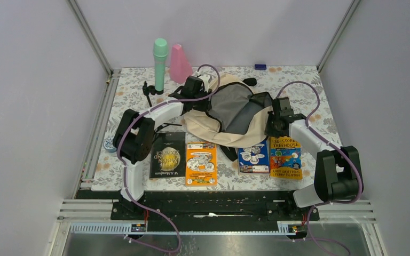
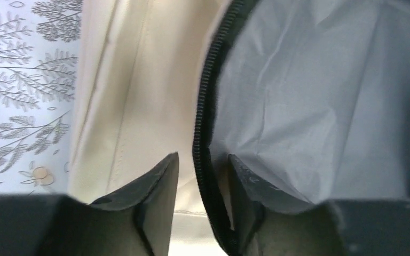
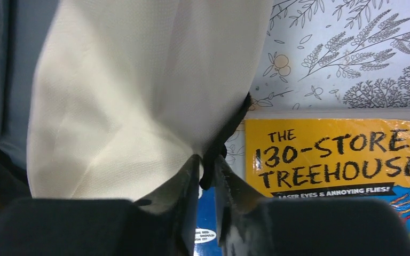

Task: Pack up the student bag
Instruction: Unzip the student bag at the center of the board.

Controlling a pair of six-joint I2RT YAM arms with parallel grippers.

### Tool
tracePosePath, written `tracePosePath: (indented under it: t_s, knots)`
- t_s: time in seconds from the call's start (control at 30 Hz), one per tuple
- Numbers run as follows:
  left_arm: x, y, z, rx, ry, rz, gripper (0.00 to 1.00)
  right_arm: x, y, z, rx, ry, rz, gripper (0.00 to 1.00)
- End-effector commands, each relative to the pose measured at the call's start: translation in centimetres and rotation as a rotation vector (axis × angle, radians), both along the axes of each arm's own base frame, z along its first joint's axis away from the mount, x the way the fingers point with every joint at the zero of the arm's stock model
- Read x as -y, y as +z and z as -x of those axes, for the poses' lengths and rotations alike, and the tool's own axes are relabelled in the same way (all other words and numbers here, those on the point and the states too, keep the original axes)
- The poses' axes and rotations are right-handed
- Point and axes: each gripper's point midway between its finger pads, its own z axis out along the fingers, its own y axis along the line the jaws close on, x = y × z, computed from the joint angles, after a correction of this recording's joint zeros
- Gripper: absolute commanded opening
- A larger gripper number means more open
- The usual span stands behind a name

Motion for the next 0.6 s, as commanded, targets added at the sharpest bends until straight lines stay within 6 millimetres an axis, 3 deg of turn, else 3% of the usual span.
tracePosePath:
  t_s: [0.0,0.1,0.3,0.47,0.57]
  knots:
    - [-0.7,2.9,-1.2,0.078,0.033,-0.006,0.53,0.7,1.9,-0.5,0.051,-0.003,0.021,0.37]
    - [-0.3,4.4,-0.7,0.11,0.017,0.035,0.73,1.1,2.3,0.1,0.065,-0.013,0.03,0.6]
    - [0.1,7.2,0.5,0.135,-0.01,0.099,0.94,1.7,3.1,1.6,0.074,-0.021,0.05,0.72]
    - [0.8,10.1,2.3,0.18,-0.063,0.197,0.99,2.0,4.4,2.8,0.111,-0.014,0.052,0.86]
    - [1.1,10.7,2.9,0.186,-0.081,0.222,0.99,1.6,5.3,3.1,0.14,0.0,0.024,0.91]
